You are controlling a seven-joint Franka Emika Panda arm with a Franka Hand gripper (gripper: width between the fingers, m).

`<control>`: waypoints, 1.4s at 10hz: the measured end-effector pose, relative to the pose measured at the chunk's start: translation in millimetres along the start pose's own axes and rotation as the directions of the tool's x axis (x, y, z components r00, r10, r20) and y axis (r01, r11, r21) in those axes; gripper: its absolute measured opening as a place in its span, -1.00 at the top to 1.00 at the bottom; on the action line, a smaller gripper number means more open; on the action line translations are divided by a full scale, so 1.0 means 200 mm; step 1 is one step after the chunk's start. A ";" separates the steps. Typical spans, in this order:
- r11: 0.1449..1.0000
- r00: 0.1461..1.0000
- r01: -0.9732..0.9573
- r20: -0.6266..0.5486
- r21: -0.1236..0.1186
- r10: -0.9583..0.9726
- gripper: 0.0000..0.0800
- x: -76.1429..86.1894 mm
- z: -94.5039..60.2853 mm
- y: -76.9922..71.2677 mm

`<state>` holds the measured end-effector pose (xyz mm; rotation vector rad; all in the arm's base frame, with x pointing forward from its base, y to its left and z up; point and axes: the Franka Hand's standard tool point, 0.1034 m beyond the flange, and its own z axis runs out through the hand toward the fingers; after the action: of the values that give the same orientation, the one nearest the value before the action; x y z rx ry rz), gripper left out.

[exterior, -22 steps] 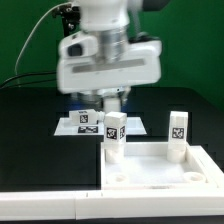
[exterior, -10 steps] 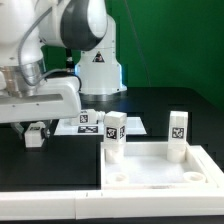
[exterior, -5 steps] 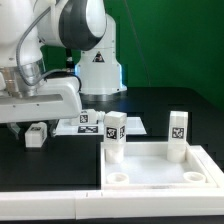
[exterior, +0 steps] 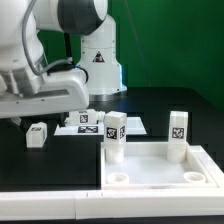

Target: Assemble square table

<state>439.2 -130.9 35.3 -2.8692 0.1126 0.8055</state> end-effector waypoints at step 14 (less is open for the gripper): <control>0.995 0.903 -0.044 0.423 -0.089 0.078 -0.62 0.09 -0.02 0.11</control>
Offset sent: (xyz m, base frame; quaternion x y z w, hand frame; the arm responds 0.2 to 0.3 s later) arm 0.0508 -0.0572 0.0334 -0.0599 -0.2752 -0.0776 0.9564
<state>455.0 -153.5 26.4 -2.6893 0.1192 1.4576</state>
